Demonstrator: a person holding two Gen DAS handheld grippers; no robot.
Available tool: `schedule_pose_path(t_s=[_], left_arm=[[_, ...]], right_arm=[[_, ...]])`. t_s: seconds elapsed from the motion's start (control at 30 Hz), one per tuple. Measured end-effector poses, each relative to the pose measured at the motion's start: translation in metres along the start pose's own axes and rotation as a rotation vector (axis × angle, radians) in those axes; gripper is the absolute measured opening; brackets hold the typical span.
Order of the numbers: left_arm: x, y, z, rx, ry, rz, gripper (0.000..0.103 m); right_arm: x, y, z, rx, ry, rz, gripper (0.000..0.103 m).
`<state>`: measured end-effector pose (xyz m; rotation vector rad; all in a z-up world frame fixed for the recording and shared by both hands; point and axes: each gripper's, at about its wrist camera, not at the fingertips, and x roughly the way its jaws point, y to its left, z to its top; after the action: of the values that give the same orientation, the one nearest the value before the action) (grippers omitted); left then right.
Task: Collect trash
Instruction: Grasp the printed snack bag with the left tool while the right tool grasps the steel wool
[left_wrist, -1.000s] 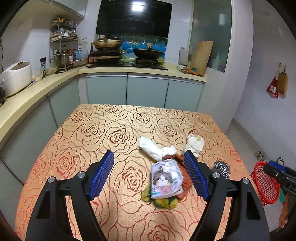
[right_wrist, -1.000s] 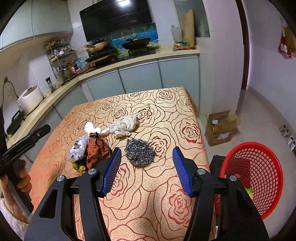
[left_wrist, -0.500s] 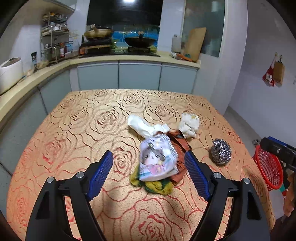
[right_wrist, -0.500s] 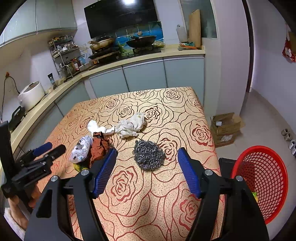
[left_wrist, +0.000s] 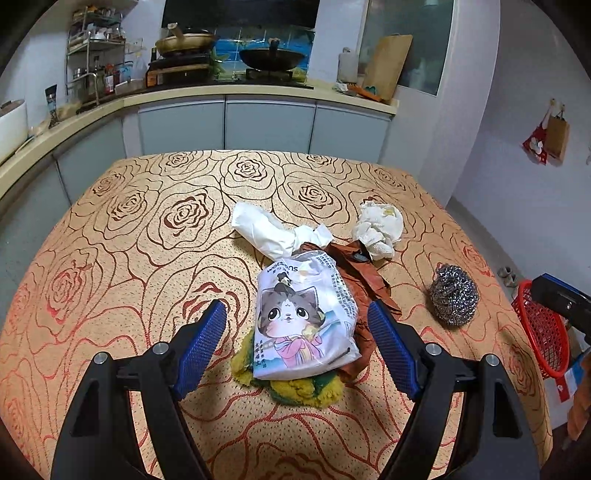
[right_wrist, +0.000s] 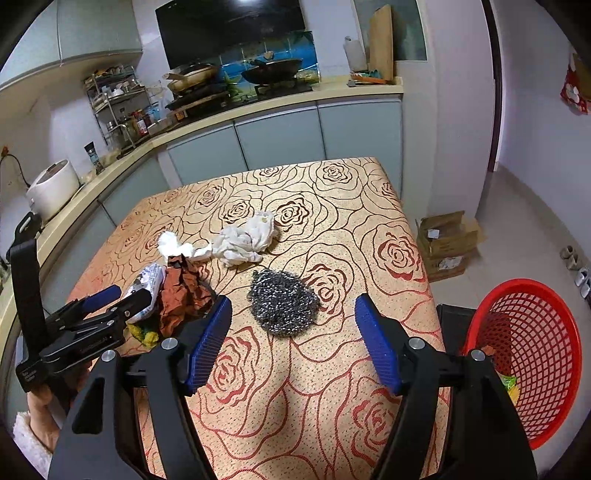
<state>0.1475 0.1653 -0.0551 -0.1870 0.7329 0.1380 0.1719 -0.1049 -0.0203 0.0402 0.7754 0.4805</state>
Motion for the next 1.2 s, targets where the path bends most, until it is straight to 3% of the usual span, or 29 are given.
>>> schedule_pose_path(t_s=[0.13,0.43,0.73,1.2], left_arm=[[0.001,-0.001,-0.003,0.012,0.006,-0.007,0.053],[-0.001,-0.002,-0.007,0.045,-0.01,-0.02,0.045],[-0.013,0.007,-0.004,0.024,-0.037,-0.025,0.042],[-0.049,0.04,0.007,-0.043,-0.116,0.035,0.043]], right_arm=[[0.01,0.0,0.0,-0.002,0.018,0.001,0.067],[0.03,0.01,-0.002,-0.028,0.05,0.007,0.067],[0.054,0.017,-0.004,-0.057,0.089,-0.005,0.067],[0.088,0.027,-0.001,-0.091,0.126,-0.04,0.067]])
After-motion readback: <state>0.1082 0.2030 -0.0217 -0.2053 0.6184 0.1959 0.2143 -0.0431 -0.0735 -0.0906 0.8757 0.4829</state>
